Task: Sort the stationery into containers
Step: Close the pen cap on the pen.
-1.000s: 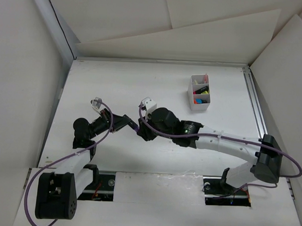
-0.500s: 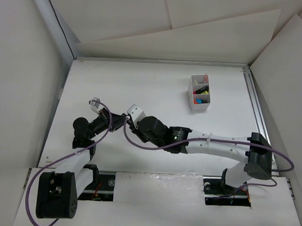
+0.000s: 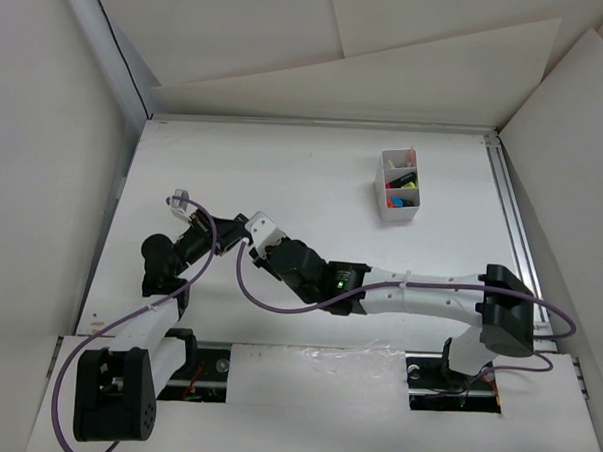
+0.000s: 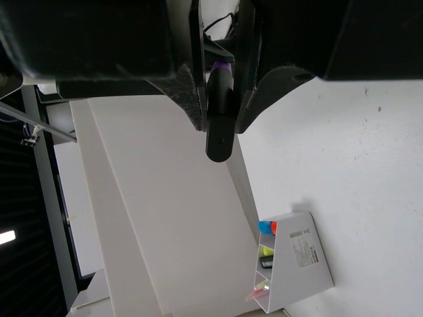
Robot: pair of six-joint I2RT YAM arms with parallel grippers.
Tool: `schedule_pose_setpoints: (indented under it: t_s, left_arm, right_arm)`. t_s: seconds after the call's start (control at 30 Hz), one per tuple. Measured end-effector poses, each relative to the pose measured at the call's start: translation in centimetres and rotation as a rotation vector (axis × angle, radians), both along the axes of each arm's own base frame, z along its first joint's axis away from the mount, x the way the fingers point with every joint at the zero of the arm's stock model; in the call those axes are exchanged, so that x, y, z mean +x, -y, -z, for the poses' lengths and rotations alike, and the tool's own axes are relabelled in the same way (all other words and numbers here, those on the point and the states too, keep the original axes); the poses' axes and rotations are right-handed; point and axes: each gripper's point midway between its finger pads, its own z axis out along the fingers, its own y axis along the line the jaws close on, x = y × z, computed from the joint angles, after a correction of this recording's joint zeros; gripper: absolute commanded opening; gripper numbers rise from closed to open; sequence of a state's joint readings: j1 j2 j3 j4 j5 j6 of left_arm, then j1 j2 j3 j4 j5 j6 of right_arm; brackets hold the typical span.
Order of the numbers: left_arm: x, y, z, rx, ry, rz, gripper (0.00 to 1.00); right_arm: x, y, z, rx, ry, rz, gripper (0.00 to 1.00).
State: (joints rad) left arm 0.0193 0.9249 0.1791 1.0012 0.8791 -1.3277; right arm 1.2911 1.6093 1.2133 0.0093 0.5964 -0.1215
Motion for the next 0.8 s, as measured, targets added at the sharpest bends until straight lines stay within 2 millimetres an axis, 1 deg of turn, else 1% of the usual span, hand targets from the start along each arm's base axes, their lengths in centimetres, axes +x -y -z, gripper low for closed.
schedule_pose_setpoints:
  t_s: [0.3, 0.43, 0.53, 0.57, 0.6, 0.63, 0.7, 0.73, 0.77, 0.8]
  left_arm:
    - [0.0, 0.2, 0.3, 0.04, -0.006, 0.027, 0.0]
    - [-0.1, 0.5, 0.0, 0.063, 0.004, 0.058, 0.0]
    - [-0.3, 0.7, -0.2, 0.072, 0.011, 0.076, 0.09]
    - [-0.3, 0.7, -0.2, 0.076, 0.014, 0.079, 0.12]
    - [-0.3, 0.7, -0.2, 0.079, 0.015, 0.084, 0.18]
    - [-0.4, 0.8, -0.2, 0.084, 0.017, 0.094, 0.2]
    - [-1.9, 1.9, 0.3, 0.085, -0.009, 0.194, 0.25]
    - [-2.8, 2.5, 0.5, 0.086, -0.016, 0.245, 0.29]
    - [-3.4, 2.8, 0.6, 0.086, -0.022, 0.28, 0.32]
    - [-3.5, 2.9, 0.7, 0.086, -0.027, 0.287, 0.35]
  right_arm:
    - [-0.4, 0.2, 0.3, 0.095, -0.03, 0.019, 0.12]
    - [-0.6, 0.4, 0.2, 0.15, -0.051, 0.028, 0.12]
    - [-0.8, 0.4, 0.0, 0.183, -0.069, 0.032, 0.12]
    - [-0.9, 0.5, 0.0, 0.189, -0.074, 0.035, 0.12]
    - [-0.9, 0.5, 0.1, 0.198, -0.08, 0.037, 0.12]
    - [-1.0, 0.5, 0.2, 0.209, -0.09, 0.038, 0.12]
    - [-0.8, 0.1, -0.6, 0.263, -0.089, 0.042, 0.12]
    - [-0.7, 0.0, -0.9, 0.288, -0.091, 0.047, 0.12]
    - [-0.6, -0.1, -1.2, 0.305, -0.091, 0.049, 0.12]
    - [-0.6, -0.1, -1.1, 0.313, -0.096, 0.051, 0.12]
